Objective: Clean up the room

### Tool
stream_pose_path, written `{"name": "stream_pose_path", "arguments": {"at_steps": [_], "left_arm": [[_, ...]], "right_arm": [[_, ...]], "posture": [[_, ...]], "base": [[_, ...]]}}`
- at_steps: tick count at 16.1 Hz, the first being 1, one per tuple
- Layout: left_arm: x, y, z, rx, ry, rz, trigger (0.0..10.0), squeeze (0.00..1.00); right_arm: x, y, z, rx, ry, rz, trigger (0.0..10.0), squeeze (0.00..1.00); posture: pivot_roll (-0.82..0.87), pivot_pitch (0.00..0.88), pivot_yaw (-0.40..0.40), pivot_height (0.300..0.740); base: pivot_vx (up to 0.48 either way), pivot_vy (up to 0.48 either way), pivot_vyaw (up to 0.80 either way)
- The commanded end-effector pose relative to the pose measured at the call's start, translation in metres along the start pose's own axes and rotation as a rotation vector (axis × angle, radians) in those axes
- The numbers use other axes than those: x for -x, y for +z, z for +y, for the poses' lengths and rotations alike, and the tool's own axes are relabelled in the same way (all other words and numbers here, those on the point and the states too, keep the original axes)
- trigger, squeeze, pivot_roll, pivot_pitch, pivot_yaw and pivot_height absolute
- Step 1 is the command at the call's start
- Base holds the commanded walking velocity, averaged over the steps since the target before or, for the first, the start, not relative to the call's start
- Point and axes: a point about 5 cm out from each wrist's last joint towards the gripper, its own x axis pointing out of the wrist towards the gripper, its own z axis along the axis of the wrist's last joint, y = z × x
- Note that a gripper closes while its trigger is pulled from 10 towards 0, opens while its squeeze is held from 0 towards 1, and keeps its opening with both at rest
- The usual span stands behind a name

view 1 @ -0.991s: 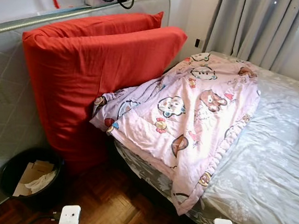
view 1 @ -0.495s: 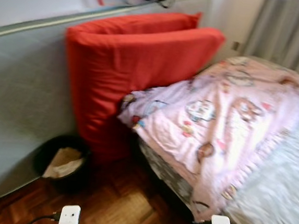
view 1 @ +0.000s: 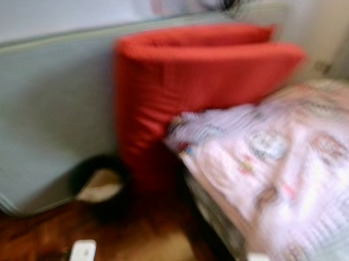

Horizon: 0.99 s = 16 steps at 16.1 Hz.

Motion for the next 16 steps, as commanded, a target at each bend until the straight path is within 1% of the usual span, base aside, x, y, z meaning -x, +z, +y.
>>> {"name": "stream_pose_path", "arguments": {"at_steps": [1, 4, 7, 11, 16], "left_arm": [[0.003, -0.008, 0.009, -0.004, 0.027, 0.04, 10.0, 0.0], [0.007, -0.015, 0.018, 0.002, 0.042, 0.06, 10.0, 0.0], [0.008, -0.017, 0.023, 0.005, 0.048, 0.065, 10.0, 0.0], [0.009, -0.018, 0.025, 0.012, 0.051, 0.067, 10.0, 0.0], [0.009, -0.019, 0.022, 0.015, 0.05, 0.073, 10.0, 0.0]], "right_arm": [[-0.002, 0.006, 0.01, -0.013, 0.028, -0.013, 10.0, 0.0], [-0.001, 0.003, 0.011, 0.009, 0.041, -0.004, 10.0, 0.0], [-0.001, 0.003, 0.01, 0.004, 0.042, -0.005, 10.0, 0.0], [-0.001, 0.004, 0.01, 0.008, 0.043, -0.005, 10.0, 0.0], [-0.001, 0.004, 0.009, 0.008, 0.043, -0.004, 10.0, 0.0]], "posture": [[0.05, 0.0, -0.012, 0.74], [0.06, 0.0, -0.018, 0.74], [0.07, 0.0, -0.023, 0.74], [0.07, 0.0, -0.026, 0.74], [0.07, 0.0, -0.03, 0.74]], "base": [[0.0, 0.0, 0.8], [0.0, 0.0, 0.8], [0.0, 0.0, 0.8], [0.0, 0.0, 0.8], [0.0, 0.0, 0.8]]}}
